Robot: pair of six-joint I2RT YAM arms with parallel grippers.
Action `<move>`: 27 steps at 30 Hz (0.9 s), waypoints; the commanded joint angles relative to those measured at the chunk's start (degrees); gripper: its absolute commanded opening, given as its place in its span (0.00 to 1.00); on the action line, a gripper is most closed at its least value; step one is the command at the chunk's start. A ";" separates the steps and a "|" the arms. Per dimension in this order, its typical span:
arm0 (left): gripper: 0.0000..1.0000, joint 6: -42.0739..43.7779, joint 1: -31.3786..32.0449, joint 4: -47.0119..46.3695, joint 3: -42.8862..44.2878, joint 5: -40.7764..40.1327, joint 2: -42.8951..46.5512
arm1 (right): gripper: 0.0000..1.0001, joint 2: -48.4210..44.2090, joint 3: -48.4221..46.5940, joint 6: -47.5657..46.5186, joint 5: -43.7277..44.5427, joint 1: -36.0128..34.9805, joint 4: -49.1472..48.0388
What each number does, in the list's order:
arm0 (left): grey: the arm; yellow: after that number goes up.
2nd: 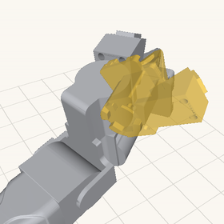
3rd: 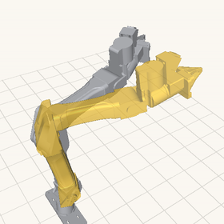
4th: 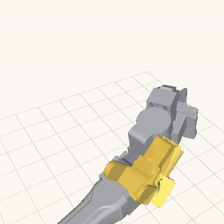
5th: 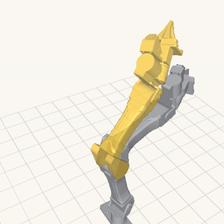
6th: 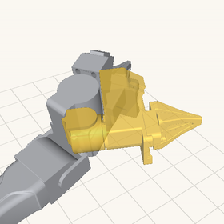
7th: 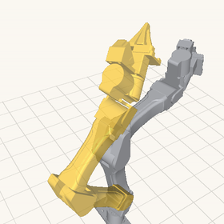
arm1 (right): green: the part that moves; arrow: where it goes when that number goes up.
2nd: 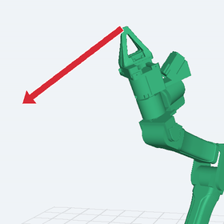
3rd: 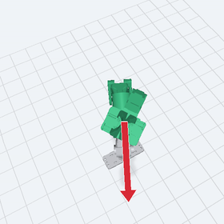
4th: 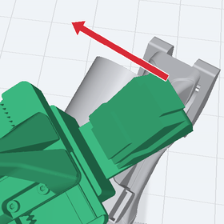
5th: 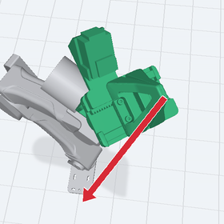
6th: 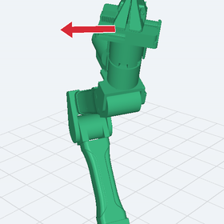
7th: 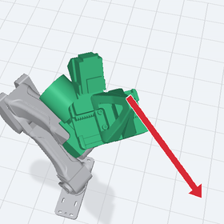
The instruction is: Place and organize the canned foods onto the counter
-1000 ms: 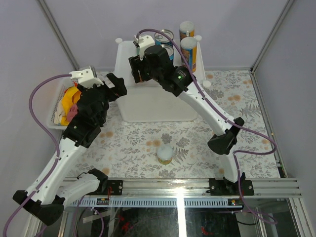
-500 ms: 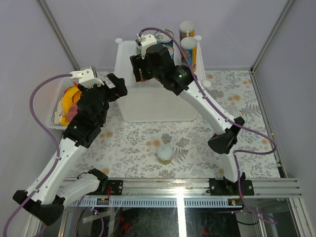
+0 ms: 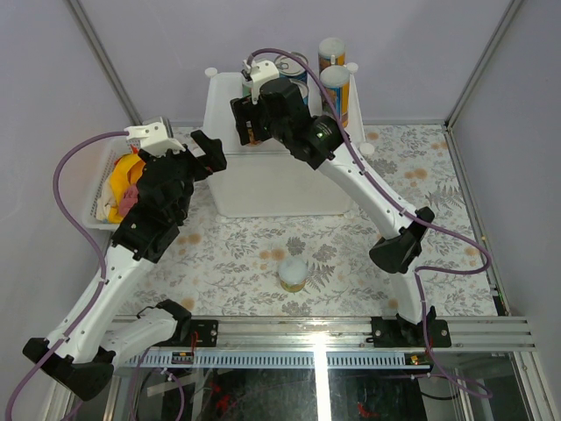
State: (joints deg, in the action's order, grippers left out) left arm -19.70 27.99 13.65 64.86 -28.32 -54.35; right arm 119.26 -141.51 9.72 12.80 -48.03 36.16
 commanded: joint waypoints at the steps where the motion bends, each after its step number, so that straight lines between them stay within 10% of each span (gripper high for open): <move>1: 1.00 0.12 0.14 -4.77 -1.28 1.53 0.90 | 0.80 -3.31 2.29 0.30 -0.96 0.17 -5.61; 27: 1.00 2.02 0.15 -14.60 -7.85 11.26 0.75 | 0.80 -11.93 8.93 0.19 -3.66 -0.13 -9.51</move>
State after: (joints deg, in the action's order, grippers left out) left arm -19.31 27.99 5.04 57.87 -19.73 -53.41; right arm 111.83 -133.93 9.74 10.50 -47.99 30.30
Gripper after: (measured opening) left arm 0.997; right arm 0.803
